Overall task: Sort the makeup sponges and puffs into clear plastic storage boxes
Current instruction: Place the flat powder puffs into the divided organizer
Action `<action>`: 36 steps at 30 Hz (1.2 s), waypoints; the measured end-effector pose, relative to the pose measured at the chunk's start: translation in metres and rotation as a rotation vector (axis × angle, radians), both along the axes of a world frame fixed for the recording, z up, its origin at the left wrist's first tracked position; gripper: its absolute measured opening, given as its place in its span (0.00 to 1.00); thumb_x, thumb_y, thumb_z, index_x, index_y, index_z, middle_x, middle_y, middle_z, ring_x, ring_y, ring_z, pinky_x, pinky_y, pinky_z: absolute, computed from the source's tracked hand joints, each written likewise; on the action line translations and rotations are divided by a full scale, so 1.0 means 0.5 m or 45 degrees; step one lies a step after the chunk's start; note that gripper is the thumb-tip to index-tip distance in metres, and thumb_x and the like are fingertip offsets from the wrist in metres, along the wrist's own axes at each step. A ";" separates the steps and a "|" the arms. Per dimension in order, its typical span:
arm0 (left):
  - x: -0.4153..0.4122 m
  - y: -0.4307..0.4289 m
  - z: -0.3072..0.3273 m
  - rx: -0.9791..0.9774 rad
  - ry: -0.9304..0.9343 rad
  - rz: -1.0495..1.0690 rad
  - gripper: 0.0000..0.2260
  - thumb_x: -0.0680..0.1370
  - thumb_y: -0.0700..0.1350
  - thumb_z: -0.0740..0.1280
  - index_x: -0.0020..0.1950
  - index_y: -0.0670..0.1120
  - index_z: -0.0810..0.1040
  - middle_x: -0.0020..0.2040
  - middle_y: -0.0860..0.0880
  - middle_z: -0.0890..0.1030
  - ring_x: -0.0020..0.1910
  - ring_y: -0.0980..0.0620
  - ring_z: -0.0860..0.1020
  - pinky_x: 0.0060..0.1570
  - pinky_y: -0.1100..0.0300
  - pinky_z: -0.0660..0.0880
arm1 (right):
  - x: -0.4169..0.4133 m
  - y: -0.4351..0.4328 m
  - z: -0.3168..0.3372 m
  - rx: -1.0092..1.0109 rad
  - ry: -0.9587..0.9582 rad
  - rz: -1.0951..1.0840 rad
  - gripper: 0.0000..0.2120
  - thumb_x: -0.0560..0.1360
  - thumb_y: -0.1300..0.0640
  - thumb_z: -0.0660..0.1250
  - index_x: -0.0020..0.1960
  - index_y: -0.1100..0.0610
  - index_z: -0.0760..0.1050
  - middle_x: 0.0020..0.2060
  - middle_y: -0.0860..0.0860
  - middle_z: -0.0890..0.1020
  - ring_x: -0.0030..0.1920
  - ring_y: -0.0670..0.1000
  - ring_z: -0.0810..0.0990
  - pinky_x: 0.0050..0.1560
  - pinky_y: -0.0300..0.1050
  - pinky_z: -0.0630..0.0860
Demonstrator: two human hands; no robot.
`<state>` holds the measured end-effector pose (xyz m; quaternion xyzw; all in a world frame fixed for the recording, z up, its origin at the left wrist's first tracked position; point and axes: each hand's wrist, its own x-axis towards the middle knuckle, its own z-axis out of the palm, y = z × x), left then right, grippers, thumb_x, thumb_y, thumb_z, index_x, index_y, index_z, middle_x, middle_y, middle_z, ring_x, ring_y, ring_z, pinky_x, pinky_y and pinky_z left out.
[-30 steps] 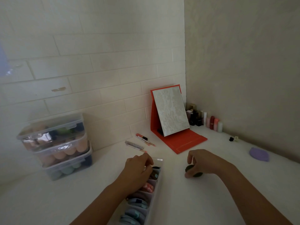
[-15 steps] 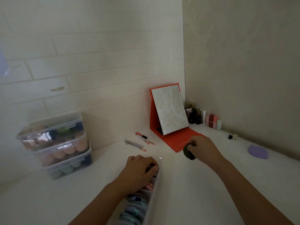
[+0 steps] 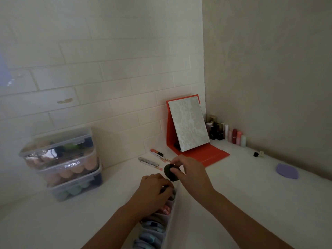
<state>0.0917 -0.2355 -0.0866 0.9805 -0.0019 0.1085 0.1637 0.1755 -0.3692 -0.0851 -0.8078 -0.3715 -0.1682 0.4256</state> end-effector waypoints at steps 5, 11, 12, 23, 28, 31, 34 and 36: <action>-0.002 -0.001 0.004 -0.067 -0.046 -0.043 0.16 0.74 0.52 0.54 0.52 0.54 0.80 0.46 0.55 0.79 0.44 0.60 0.73 0.58 0.56 0.69 | 0.000 0.016 -0.023 -0.090 -0.031 0.107 0.06 0.75 0.55 0.68 0.51 0.52 0.77 0.42 0.45 0.81 0.44 0.43 0.77 0.43 0.29 0.68; -0.002 -0.001 0.003 -0.136 -0.081 0.049 0.08 0.76 0.47 0.61 0.52 0.51 0.77 0.47 0.54 0.79 0.45 0.60 0.75 0.51 0.68 0.70 | 0.014 0.003 -0.024 -0.112 -0.112 0.072 0.04 0.70 0.54 0.72 0.45 0.51 0.82 0.40 0.45 0.83 0.41 0.42 0.76 0.42 0.31 0.67; -0.003 -0.002 0.004 -0.145 -0.096 0.061 0.07 0.76 0.47 0.62 0.52 0.51 0.77 0.47 0.54 0.79 0.44 0.60 0.75 0.46 0.72 0.69 | 0.014 0.001 -0.023 -0.083 -0.115 0.081 0.04 0.69 0.55 0.73 0.44 0.52 0.82 0.39 0.45 0.82 0.40 0.41 0.75 0.43 0.32 0.68; -0.002 -0.006 0.004 -0.101 -0.112 0.105 0.10 0.77 0.49 0.61 0.57 0.52 0.75 0.46 0.56 0.77 0.45 0.60 0.73 0.60 0.57 0.68 | 0.000 -0.009 -0.008 -0.351 -0.031 0.202 0.08 0.74 0.54 0.68 0.51 0.54 0.83 0.45 0.50 0.84 0.45 0.46 0.80 0.46 0.38 0.72; 0.007 -0.009 0.001 -0.047 -0.071 0.056 0.12 0.76 0.52 0.58 0.55 0.52 0.77 0.50 0.53 0.75 0.50 0.57 0.69 0.59 0.57 0.66 | 0.011 -0.042 0.009 -0.297 0.161 0.232 0.06 0.74 0.52 0.69 0.47 0.52 0.83 0.40 0.43 0.83 0.35 0.39 0.75 0.38 0.29 0.68; 0.020 -0.027 0.005 -0.054 -0.061 -0.007 0.11 0.76 0.52 0.59 0.53 0.52 0.77 0.51 0.54 0.76 0.51 0.56 0.71 0.60 0.57 0.65 | 0.044 -0.090 0.023 -0.158 0.311 0.066 0.06 0.75 0.52 0.68 0.48 0.52 0.82 0.37 0.40 0.79 0.37 0.37 0.76 0.38 0.28 0.69; 0.039 -0.051 0.005 -0.076 -0.076 -0.079 0.07 0.77 0.51 0.62 0.52 0.51 0.76 0.48 0.57 0.77 0.48 0.58 0.73 0.61 0.54 0.66 | 0.107 -0.150 0.012 -0.049 0.321 -0.216 0.06 0.76 0.54 0.67 0.46 0.54 0.82 0.38 0.43 0.80 0.39 0.41 0.77 0.39 0.28 0.67; 0.052 -0.064 0.003 -0.106 -0.069 -0.121 0.10 0.75 0.56 0.62 0.51 0.52 0.77 0.47 0.58 0.77 0.48 0.59 0.74 0.60 0.53 0.68 | 0.153 -0.193 -0.010 -0.030 0.261 -0.500 0.08 0.77 0.55 0.65 0.49 0.56 0.81 0.44 0.49 0.83 0.42 0.44 0.77 0.42 0.33 0.68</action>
